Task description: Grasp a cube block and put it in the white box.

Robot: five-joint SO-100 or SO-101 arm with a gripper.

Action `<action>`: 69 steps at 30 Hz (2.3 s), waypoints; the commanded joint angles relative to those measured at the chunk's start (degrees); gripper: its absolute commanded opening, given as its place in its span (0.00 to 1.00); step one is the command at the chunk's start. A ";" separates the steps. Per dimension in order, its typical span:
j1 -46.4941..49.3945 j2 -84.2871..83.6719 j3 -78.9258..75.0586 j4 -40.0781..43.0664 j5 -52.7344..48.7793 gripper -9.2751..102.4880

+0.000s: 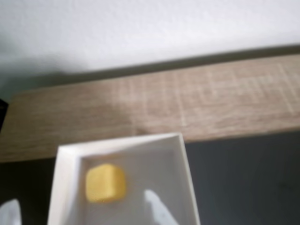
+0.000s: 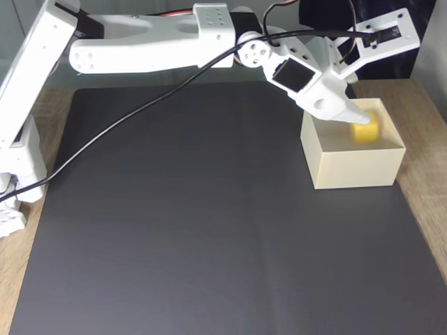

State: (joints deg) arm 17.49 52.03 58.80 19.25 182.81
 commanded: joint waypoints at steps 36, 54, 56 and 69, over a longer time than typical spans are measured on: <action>-5.19 58.54 57.48 7.03 -1.41 0.08; -6.59 95.27 90.35 8.53 -2.81 0.08; -6.77 98.96 92.90 9.76 -2.90 0.08; -5.36 114.43 103.36 18.81 -2.37 0.08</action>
State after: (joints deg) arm 11.69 163.83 161.54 37.35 180.26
